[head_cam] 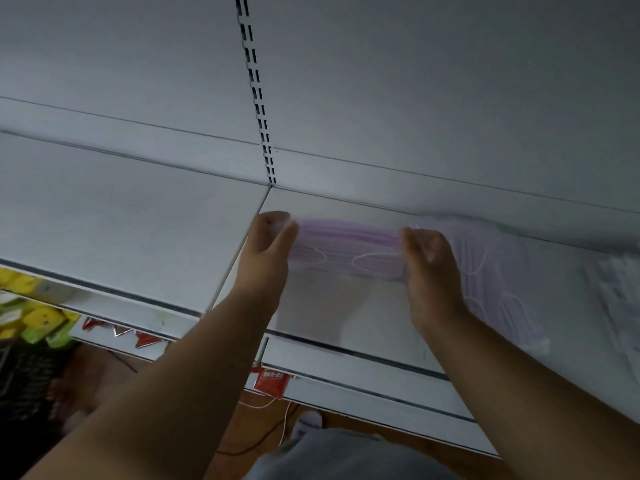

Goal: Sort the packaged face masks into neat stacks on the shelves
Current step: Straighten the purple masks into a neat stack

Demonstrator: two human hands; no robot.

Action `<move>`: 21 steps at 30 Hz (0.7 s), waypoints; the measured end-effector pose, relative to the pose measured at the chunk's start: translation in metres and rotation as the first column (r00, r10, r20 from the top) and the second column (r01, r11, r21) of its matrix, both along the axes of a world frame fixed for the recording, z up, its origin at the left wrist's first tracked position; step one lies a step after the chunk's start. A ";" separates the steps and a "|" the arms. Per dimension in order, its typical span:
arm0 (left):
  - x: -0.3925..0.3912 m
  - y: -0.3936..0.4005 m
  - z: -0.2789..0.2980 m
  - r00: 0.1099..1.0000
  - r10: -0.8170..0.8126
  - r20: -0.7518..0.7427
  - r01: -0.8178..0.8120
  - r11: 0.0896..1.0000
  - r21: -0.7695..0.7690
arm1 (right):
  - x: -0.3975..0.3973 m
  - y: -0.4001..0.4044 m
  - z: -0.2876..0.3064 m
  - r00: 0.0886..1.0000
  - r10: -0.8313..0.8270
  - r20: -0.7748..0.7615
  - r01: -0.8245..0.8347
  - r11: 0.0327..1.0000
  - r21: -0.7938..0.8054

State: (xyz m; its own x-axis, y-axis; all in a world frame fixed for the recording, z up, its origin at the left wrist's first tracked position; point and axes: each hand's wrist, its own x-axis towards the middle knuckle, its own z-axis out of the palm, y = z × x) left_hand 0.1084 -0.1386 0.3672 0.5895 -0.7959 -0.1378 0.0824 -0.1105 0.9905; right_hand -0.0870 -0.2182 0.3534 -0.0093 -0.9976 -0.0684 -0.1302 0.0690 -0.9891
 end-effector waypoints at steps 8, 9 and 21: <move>0.043 -0.010 -0.020 0.904 -0.185 0.385 0.115 0.974 0.197 | 0.007 0.001 -0.002 0.941 0.050 -0.334 -0.078 0.994 -0.072; 0.047 -0.016 -0.017 0.914 -0.166 0.369 0.101 0.977 0.188 | 0.012 -0.002 -0.002 0.933 0.067 -0.353 -0.093 0.994 -0.057; 0.076 -0.032 -0.014 0.731 -0.303 0.612 0.172 0.949 0.264 | 0.021 -0.012 0.006 0.935 -0.007 -0.354 -0.012 0.999 -0.051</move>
State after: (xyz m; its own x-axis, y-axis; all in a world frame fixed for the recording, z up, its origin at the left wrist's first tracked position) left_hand 0.1843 -0.1702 0.3535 0.3847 -0.9218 0.0476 -0.6133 -0.2167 0.7595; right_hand -0.0660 -0.2297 0.3590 -0.0209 -0.9997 -0.0101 -0.4730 0.0188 -0.8809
